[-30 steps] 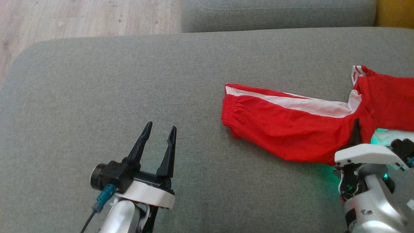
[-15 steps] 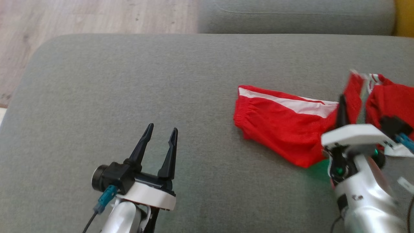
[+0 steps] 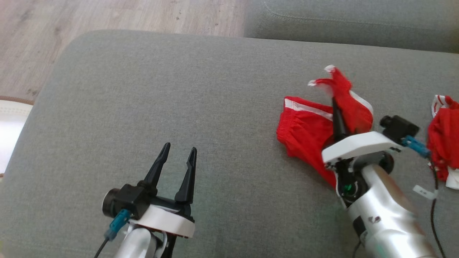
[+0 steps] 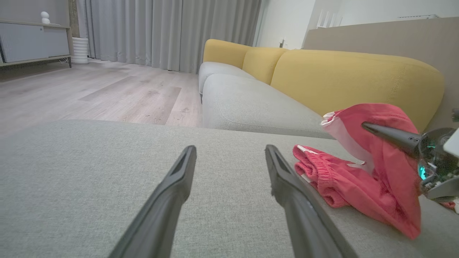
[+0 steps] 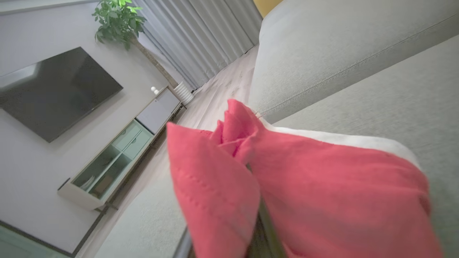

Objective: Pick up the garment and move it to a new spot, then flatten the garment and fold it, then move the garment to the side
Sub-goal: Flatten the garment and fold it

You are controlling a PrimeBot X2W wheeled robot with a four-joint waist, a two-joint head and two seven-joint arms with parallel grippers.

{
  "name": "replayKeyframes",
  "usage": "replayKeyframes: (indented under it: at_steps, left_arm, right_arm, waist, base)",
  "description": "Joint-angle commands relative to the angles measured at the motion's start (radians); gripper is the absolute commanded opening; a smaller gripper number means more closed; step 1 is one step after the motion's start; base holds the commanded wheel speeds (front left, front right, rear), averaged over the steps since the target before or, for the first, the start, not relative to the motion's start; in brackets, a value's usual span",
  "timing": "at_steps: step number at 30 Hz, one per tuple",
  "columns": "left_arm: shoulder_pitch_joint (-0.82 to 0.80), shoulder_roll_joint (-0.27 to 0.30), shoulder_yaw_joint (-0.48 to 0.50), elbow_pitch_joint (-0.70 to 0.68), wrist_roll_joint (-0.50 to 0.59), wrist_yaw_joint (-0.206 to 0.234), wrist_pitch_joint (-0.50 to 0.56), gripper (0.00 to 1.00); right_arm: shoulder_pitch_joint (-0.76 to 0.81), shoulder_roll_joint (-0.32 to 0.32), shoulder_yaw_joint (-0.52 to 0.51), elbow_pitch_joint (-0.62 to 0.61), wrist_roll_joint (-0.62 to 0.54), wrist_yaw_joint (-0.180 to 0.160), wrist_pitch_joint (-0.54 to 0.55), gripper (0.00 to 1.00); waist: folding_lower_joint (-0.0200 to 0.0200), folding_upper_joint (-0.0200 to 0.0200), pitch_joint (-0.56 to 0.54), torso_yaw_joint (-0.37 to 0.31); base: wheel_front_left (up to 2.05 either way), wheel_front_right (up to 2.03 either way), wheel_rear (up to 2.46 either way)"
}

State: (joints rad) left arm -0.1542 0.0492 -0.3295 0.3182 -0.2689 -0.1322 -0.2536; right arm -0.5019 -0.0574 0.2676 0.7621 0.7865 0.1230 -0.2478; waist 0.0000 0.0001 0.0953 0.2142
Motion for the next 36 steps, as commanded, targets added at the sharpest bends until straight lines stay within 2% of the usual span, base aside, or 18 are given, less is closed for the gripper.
replayKeyframes:
  at_steps: [1,10,11,12,24,30,36]
  left_arm:
    - [-0.018,0.004,0.027,-0.028,-0.004,0.002,-0.008,1.0]
    - [-0.018,0.003,0.023,-0.025,-0.004,0.002,-0.008,1.0]
    - [-0.017,0.002,0.021,-0.025,-0.004,0.002,-0.008,1.0]
    - [-0.017,0.002,0.019,-0.024,-0.004,0.002,-0.008,1.0]
    - [-0.01,0.002,0.031,-0.015,-0.007,0.002,-0.008,1.0]
    - [-0.002,0.001,0.028,-0.015,-0.005,0.002,-0.008,1.0]
    - [0.009,0.001,0.039,-0.015,-0.002,0.002,-0.008,1.0]
  right_arm:
    - [-0.026,0.007,0.039,-0.03,0.006,0.008,-0.012,0.0]
    - [-0.069,0.007,0.161,0.038,0.024,0.008,-0.014,0.0]
    - [-0.074,0.007,0.173,0.045,0.019,0.008,-0.014,0.38]
    - [-0.075,0.007,0.185,0.05,0.018,0.008,-0.014,1.0]
    - [-0.02,0.007,0.429,0.031,0.127,0.008,-0.006,1.0]
    - [0.007,0.007,0.538,0.035,0.187,0.008,0.079,1.0]
    - [0.013,0.007,0.585,0.024,0.216,0.008,0.089,1.0]
  waist:
    - [0.0,-0.0001,0.0,0.003]
    - [0.0,-0.0001,0.007,0.013]
    - [0.0,-0.0001,0.008,0.013]
    - [0.0,-0.0001,0.009,0.014]
    - [0.0,-0.0001,-0.014,-0.002]
    - [0.0,-0.0001,-0.028,-0.027]
    - [0.0,-0.0001,-0.043,-0.062]
  base:
    - [0.0,0.0,0.0]
    - [0.0,0.0,0.0]
    - [0.0,0.0,0.0]
    - [0.0,0.0,0.0]
    - [0.0,0.0,0.0]
    - [0.0,0.0,0.0]
    - [0.0,0.0,0.0]
